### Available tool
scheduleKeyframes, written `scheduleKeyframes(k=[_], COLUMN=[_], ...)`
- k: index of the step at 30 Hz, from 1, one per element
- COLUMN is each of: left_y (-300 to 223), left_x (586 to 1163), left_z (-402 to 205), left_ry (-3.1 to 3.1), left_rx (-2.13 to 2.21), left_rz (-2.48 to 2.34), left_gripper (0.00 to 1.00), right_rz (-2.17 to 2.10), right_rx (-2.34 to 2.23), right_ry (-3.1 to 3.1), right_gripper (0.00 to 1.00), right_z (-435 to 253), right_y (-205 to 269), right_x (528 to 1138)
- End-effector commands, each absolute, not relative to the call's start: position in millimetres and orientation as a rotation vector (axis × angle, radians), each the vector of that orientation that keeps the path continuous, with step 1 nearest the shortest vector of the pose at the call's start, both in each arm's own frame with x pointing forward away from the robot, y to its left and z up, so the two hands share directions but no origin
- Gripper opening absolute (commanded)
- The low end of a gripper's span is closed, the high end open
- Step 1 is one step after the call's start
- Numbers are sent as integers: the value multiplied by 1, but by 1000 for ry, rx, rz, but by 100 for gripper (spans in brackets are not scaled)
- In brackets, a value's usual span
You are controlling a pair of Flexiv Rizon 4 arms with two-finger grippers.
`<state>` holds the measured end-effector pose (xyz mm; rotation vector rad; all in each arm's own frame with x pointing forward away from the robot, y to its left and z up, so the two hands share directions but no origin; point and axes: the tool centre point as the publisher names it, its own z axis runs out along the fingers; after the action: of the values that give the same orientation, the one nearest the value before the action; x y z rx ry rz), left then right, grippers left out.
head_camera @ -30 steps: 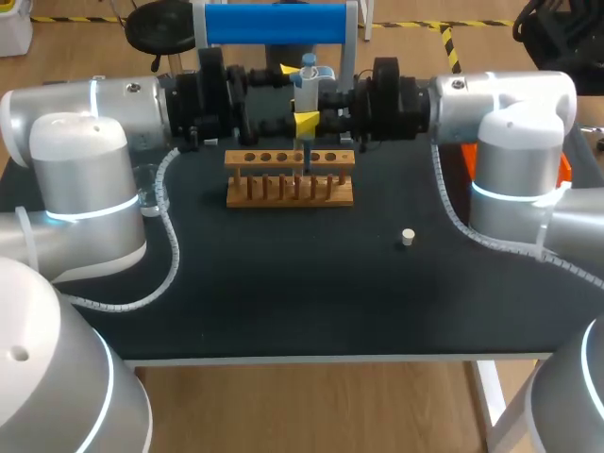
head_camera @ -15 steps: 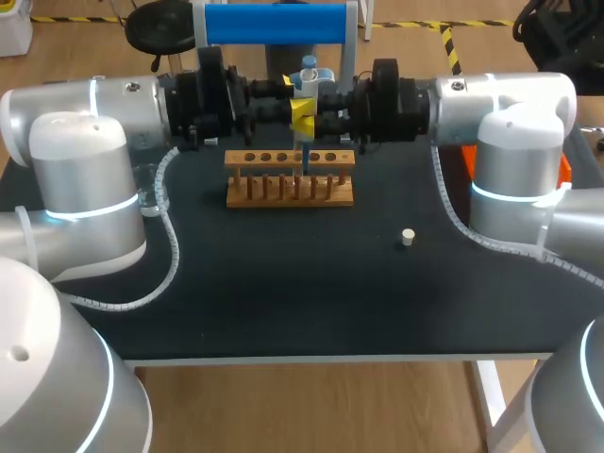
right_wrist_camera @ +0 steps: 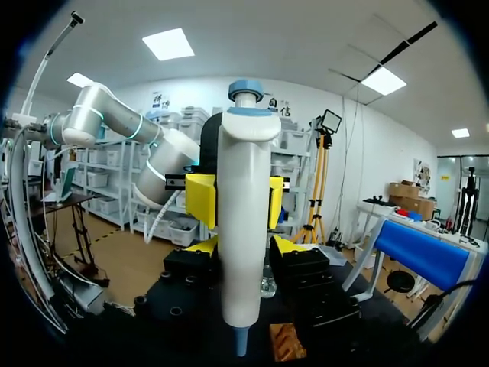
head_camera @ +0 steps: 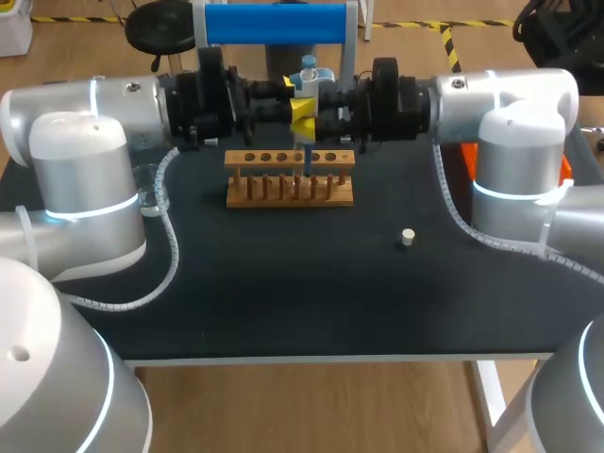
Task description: Invert the test tube, pick up the pipette, mount the tip to pipette, aspirate from beaker and dispense into the tube, eject the tip, return the pipette, and cap with the stopper.
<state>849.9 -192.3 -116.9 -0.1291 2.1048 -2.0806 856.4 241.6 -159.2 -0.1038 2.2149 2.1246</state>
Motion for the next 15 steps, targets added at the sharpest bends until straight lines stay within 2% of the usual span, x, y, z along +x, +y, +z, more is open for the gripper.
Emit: scheduleKeyframes(k=[1, 6, 15], left_y=[-193, -193, -193], left_x=[849, 849, 849], left_z=[-118, -118, -118], left_ry=[2100, 2100, 2100], left_rx=[-130, -130, -130], left_rz=[-2082, -2082, -2082], left_gripper=[0, 0, 0], right_rz=[2121, 2124, 2100], right_rx=[-106, -99, -26], right_ry=[2222, 2221, 2195], right_gripper=[100, 100, 100], right_z=[-158, -155, -154], right_y=[240, 227, 174], right_x=[857, 856, 871])
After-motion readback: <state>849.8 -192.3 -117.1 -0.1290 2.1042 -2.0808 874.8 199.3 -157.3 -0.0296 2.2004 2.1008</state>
